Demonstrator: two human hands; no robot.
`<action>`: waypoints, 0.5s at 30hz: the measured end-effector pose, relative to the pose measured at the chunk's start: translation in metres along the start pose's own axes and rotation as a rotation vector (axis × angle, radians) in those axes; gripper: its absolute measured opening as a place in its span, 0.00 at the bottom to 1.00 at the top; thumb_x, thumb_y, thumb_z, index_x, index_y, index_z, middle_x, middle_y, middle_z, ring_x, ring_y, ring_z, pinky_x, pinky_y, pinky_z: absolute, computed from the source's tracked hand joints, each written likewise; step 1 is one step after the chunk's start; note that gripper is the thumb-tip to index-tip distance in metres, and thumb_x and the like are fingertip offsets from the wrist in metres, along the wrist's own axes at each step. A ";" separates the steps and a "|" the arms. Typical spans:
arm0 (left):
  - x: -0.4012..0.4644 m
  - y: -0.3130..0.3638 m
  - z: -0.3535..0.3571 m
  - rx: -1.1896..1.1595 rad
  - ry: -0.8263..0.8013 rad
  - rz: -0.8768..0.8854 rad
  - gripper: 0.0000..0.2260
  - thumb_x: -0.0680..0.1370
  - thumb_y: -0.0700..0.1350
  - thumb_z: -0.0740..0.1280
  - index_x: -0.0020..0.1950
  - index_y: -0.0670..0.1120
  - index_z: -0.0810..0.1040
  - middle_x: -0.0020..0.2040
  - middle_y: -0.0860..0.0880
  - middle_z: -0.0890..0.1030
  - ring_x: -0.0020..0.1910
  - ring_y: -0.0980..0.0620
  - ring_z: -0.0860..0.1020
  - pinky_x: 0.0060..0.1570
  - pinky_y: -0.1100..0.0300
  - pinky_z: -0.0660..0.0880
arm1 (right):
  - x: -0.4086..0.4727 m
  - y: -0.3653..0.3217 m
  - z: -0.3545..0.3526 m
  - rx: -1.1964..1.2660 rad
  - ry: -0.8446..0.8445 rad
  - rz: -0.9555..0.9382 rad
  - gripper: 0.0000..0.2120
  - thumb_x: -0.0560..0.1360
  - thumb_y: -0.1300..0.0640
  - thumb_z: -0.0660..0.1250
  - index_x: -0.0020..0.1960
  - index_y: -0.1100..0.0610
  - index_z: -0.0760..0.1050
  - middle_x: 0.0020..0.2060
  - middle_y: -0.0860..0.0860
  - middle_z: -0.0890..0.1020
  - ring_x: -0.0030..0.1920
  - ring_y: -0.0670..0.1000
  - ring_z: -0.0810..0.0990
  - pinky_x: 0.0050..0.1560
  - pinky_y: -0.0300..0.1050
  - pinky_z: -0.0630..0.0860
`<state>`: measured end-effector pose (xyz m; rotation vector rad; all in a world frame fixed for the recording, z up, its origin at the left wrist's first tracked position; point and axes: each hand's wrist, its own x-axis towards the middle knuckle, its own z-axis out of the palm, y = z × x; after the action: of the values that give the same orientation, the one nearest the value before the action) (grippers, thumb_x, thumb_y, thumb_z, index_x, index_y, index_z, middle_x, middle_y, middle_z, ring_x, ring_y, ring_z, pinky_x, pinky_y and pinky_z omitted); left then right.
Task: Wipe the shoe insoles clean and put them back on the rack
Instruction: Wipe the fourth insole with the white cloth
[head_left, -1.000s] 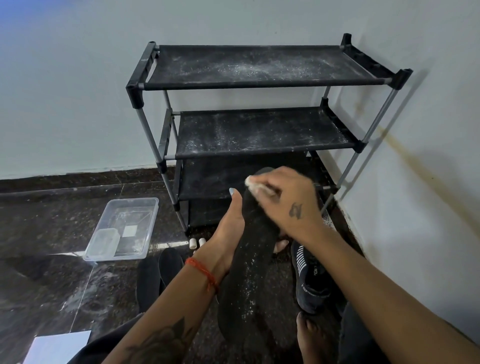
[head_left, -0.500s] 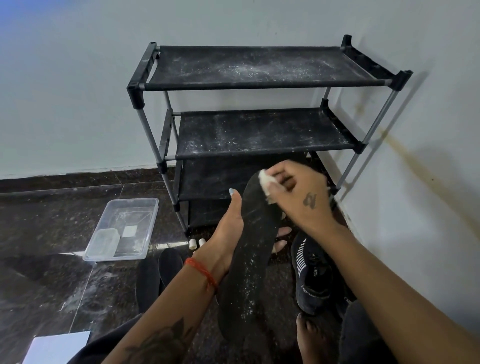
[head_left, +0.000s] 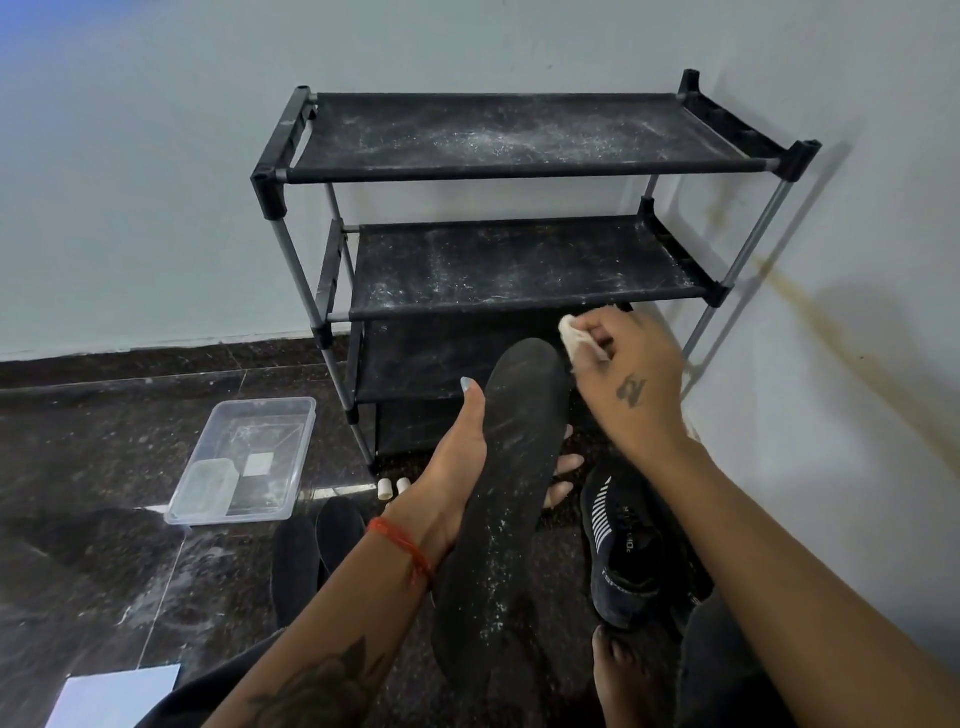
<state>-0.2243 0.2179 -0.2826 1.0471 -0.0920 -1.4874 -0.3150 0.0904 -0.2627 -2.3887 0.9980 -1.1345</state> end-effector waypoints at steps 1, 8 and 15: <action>0.000 0.000 0.000 0.010 0.004 -0.001 0.37 0.74 0.71 0.48 0.56 0.42 0.80 0.53 0.41 0.82 0.48 0.42 0.80 0.46 0.49 0.78 | -0.003 -0.008 0.002 0.026 -0.013 -0.072 0.10 0.71 0.65 0.67 0.51 0.59 0.80 0.45 0.54 0.78 0.42 0.45 0.73 0.43 0.23 0.65; 0.001 -0.002 -0.003 0.049 0.016 -0.015 0.35 0.73 0.71 0.53 0.53 0.42 0.82 0.49 0.38 0.82 0.43 0.41 0.80 0.46 0.47 0.77 | -0.012 -0.007 0.014 -0.068 -0.180 -0.251 0.11 0.74 0.64 0.66 0.54 0.56 0.81 0.41 0.55 0.76 0.40 0.52 0.75 0.41 0.43 0.75; 0.001 0.001 -0.002 -0.032 -0.011 -0.005 0.37 0.75 0.70 0.48 0.56 0.41 0.80 0.54 0.41 0.82 0.49 0.41 0.80 0.44 0.50 0.79 | 0.000 -0.002 -0.003 0.045 -0.061 -0.003 0.12 0.70 0.63 0.69 0.53 0.59 0.81 0.45 0.55 0.81 0.40 0.44 0.74 0.40 0.20 0.65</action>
<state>-0.2225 0.2182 -0.2838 1.0139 -0.0731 -1.4946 -0.3158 0.0918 -0.2597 -2.3751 0.9398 -1.0674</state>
